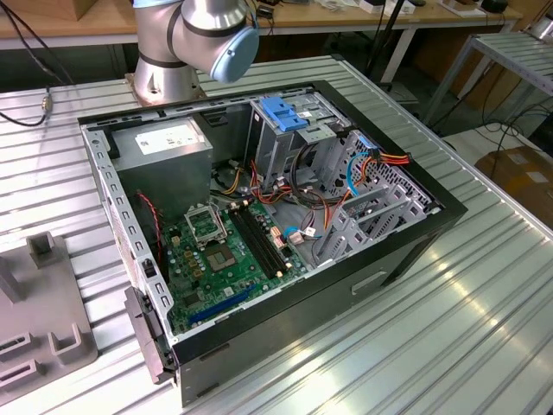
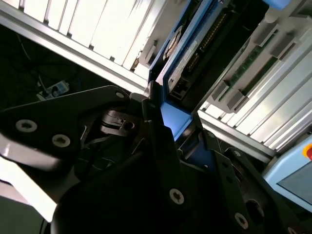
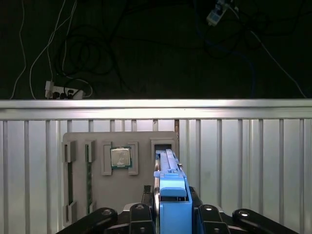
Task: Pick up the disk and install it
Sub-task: 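Pick up the disk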
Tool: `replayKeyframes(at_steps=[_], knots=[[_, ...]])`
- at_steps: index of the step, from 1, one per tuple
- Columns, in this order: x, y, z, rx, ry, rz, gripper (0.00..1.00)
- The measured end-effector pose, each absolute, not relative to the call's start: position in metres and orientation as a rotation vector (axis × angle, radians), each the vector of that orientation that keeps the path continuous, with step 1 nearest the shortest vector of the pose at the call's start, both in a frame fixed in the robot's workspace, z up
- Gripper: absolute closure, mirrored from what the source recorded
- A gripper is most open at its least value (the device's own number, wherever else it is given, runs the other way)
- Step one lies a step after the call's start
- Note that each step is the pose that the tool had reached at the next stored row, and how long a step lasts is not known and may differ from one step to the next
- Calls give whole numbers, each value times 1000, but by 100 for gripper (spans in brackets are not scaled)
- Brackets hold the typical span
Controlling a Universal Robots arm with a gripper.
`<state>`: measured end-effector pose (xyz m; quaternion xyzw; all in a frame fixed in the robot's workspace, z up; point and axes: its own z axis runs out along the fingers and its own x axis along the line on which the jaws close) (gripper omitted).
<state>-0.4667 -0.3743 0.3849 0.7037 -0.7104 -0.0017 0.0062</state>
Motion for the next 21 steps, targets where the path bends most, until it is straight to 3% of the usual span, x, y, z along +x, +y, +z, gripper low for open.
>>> replayKeyframes(at_steps=[9, 21], knots=[[-467, -374, 412, 2202, -2223, -5, 63], [-467, -374, 414, 2202, -2223, -5, 63]])
